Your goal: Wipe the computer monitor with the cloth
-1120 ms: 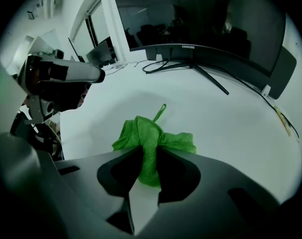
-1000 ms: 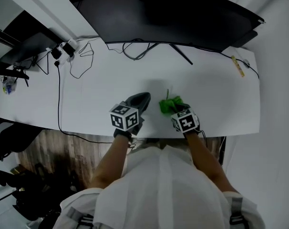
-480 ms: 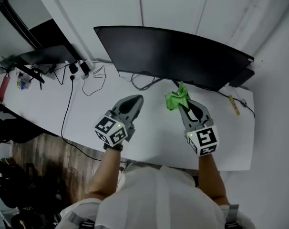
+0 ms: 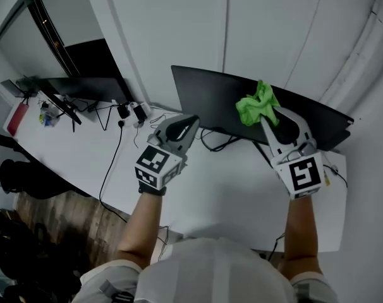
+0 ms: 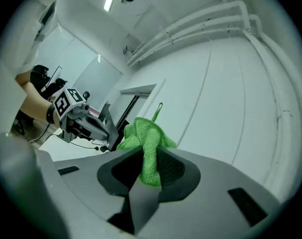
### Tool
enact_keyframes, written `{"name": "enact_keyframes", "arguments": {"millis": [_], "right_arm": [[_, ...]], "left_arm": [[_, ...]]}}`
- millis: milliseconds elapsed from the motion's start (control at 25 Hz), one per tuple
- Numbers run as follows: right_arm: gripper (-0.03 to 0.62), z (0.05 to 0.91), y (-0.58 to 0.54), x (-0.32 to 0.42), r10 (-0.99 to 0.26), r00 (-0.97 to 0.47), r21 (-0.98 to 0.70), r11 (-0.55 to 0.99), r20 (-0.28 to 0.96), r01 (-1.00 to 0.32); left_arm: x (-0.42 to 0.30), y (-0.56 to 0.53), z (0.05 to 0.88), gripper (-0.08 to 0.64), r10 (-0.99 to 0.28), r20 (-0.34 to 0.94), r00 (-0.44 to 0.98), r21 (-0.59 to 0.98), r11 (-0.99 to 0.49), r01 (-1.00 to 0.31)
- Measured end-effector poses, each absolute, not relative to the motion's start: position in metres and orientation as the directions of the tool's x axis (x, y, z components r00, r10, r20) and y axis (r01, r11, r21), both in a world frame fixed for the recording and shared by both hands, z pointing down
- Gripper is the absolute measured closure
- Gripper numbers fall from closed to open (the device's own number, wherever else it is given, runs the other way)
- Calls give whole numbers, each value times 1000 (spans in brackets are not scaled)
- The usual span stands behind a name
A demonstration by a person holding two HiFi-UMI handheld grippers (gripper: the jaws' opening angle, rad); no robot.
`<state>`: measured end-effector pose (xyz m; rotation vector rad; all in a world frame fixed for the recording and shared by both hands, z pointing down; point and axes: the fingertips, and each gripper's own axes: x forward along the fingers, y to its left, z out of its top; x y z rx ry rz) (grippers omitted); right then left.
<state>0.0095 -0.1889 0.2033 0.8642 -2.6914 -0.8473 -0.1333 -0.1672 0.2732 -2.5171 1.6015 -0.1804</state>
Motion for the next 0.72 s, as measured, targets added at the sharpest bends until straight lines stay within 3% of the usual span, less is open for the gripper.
{"name": "enact_keyframes", "arguments": {"millis": [440,720], "right_arm": [[509,177,-231,-168,-553,-819,705,642,153,-302],[509,187,-249,-235,-565,-789,746,628,242,-221]], "left_arm": [[-235,-206,249,531,-906,42,421,-267,-416,-869],[-252,-232,249,373,-896,113,429,-369,-438,-820]]}}
